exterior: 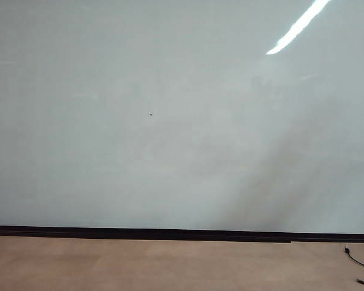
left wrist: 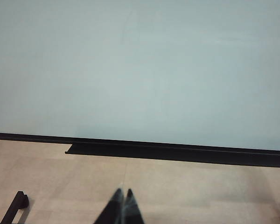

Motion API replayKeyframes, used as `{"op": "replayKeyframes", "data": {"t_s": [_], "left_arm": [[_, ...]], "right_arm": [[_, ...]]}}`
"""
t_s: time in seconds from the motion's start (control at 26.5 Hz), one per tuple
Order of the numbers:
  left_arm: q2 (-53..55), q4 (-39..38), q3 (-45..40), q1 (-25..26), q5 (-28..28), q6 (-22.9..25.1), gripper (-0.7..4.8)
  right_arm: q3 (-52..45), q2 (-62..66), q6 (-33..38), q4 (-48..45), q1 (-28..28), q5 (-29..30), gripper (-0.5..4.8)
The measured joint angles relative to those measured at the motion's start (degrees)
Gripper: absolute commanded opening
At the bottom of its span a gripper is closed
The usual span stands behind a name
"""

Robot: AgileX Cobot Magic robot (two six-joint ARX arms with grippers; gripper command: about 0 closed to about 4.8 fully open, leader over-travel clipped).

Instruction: Pick up the pen on the shelf to the right of the whiteboard and write the letter A.

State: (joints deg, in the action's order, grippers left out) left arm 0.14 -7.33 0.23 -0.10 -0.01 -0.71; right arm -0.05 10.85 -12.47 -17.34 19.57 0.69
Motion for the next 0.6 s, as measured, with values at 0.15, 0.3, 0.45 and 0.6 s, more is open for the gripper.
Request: {"op": "replayKeyframes", "data": {"t_s": [0.15,0.3,0.45,0.6], "left_arm": [[0.0,0.0,0.0,0.0,0.0,0.0,-0.05],[0.0,0.0,0.0,0.0,0.0,0.0,-0.05],[0.0,0.0,0.0,0.0,0.0,0.0,-0.04],[0.0,0.0,0.0,0.0,0.0,0.0,-0.04]], "right_arm": [[0.0,3.4,2.1,-2.0,2.3,3.6,3.75],[0.0,9.9,4.1,-7.3,2.8,5.1,3.78],[0.1,17.9,5.9,-16.2,2.8,6.5,3.79],[2.2,27.8,6.5,-22.4,2.9,8.2,3.83]]}}
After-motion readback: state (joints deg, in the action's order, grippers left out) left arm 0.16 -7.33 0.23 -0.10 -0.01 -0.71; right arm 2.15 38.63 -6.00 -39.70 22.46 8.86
